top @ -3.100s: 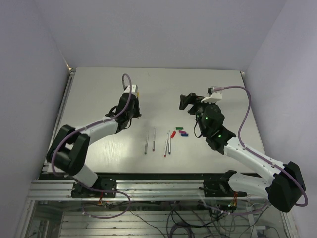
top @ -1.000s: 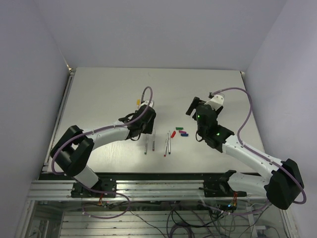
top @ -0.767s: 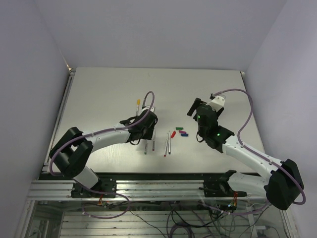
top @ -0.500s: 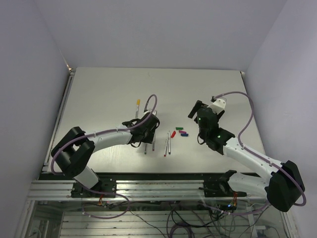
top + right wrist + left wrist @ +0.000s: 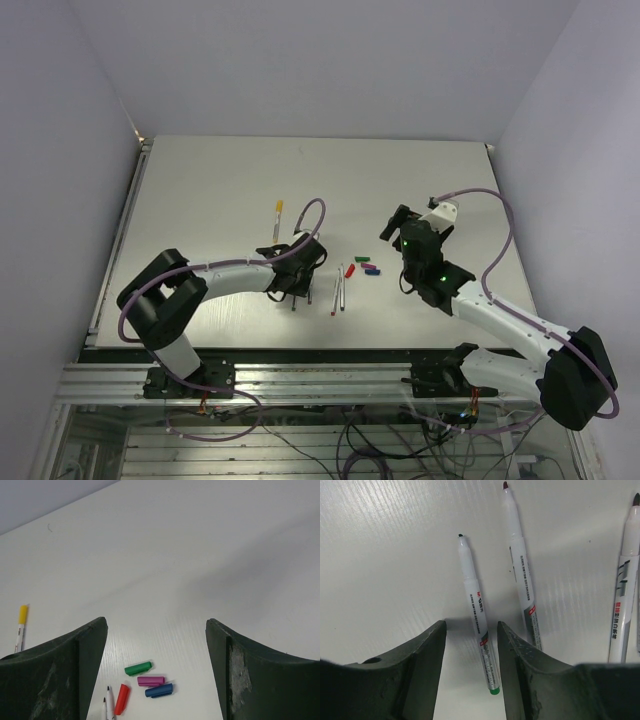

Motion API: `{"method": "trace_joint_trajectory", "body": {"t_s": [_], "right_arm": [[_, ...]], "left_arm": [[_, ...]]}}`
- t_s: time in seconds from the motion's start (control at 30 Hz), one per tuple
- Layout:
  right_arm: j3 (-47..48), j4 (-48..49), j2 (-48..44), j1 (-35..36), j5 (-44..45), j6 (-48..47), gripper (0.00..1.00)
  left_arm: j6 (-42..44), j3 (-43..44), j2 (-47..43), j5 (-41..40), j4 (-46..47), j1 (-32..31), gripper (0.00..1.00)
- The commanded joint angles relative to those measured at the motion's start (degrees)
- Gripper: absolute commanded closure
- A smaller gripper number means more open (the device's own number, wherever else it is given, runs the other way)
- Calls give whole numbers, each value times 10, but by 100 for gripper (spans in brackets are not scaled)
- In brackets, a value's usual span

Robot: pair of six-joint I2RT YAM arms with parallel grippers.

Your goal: Insert the pens into the pen caps

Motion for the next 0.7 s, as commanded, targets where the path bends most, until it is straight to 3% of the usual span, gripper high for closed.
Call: {"method": "trace_joint_trajectory", "body": {"t_s": [0.0, 0.33, 0.67], "right_arm": [[-5, 15, -9, -2, 2, 11, 21], [-1, 3, -17, -2, 0, 25, 21], [0, -4, -35, -2, 8, 30, 21]], "left_arm": [[-6, 5, 17, 6, -21, -5, 47], [-11, -17, 34, 53, -49, -8, 55], [-20, -39, 45, 85, -57, -12, 53]]}}
